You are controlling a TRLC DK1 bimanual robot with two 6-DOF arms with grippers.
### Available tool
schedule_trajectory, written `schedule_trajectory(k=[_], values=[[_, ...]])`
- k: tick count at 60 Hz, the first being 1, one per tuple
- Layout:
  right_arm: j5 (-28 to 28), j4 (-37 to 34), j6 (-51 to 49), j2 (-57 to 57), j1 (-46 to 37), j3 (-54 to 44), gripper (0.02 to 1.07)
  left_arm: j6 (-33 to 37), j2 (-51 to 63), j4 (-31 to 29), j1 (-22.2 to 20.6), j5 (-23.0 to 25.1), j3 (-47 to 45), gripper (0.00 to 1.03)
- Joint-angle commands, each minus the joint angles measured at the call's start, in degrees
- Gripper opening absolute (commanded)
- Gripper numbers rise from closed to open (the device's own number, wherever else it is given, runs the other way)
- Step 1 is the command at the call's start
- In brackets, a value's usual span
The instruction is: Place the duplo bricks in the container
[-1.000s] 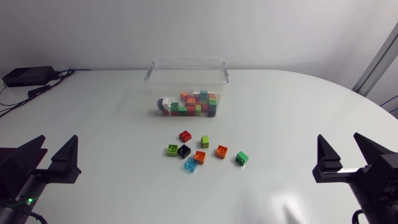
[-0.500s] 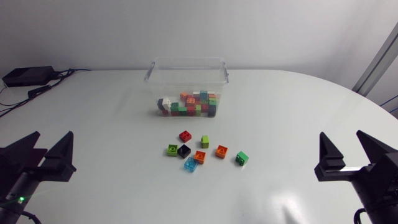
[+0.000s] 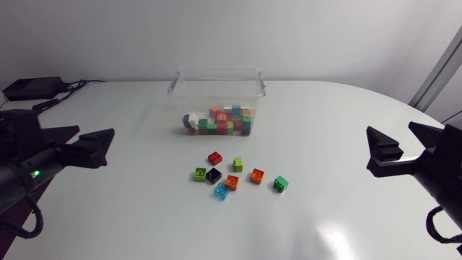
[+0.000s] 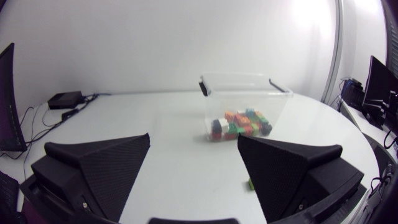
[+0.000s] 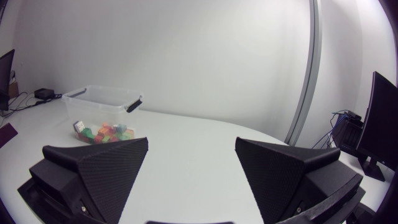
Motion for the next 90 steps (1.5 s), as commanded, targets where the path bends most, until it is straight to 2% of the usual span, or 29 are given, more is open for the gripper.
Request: schedule_trajectory(k=[1, 13, 23, 29, 37, 42, 48, 56, 64, 72, 80, 86, 90], values=[[-0.93, -1.83, 0.99, 4.08, 0.43, 2.81, 1.03, 0.32, 7.99, -2.09, -1.39, 0.37, 4.98, 0.97], [-1.55, -5.78, 0.99, 9.71, 1.49, 5.98, 1.03, 3.13, 23.54, -7.10, -6.40, 0.37, 11.49, 0.97], [-1.55, -8.95, 1.08, 15.77, 2.37, 7.91, 1.03, 3.74, 35.58, -9.03, -8.07, 1.42, 16.50, 0.97], [-4.36, -11.94, 1.08, 19.02, 2.54, 9.76, 1.02, 6.38, 40.94, -10.00, -9.12, 2.21, 19.22, 0.97], [-6.38, -14.40, 0.99, 21.31, 2.54, 11.07, 1.02, 16.49, 48.15, -13.07, -10.97, 2.21, 23.62, 0.96], [-7.88, -15.80, 0.99, 23.94, 2.45, 12.39, 1.02, 25.54, 52.63, -15.10, -12.11, 2.30, 26.52, 0.95], [-10.34, -18.27, 0.99, 27.37, 1.93, 14.24, 1.02, 30.55, 56.68, -18.52, -12.55, 2.30, 29.86, 0.95], [-10.34, -19.76, -1.38, 30.80, 2.45, 15.73, 1.02, 38.64, 58.08, -20.02, -13.52, 2.39, 30.47, 0.97], [-10.34, -21.69, -5.86, 33.26, 3.86, 17.05, 1.02, 48.22, 58.17, -20.72, -15.36, 4.85, 29.77, 0.97], [-10.16, -24.94, -17.64, 38.18, 5.97, 18.19, 1.02, 53.40, 60.37, -21.51, -16.94, 8.72, 31.00, 0.96], [-10.07, -26.70, -18.34, 39.41, 8.78, 18.19, 1.02, 58.06, 64.85, -24.59, -16.94, 11.27, 34.87, 0.96], [-10.34, -25.74, -21.07, 38.45, 10.01, 17.49, 1.02, 60.96, 67.84, -28.63, -16.06, 15.31, 39.09, 0.96], [-12.36, -26.44, -21.33, 41.08, 9.92, 18.98, 1.01, 62.72, 69.60, -30.48, -15.89, 16.89, 41.55, 0.94]])
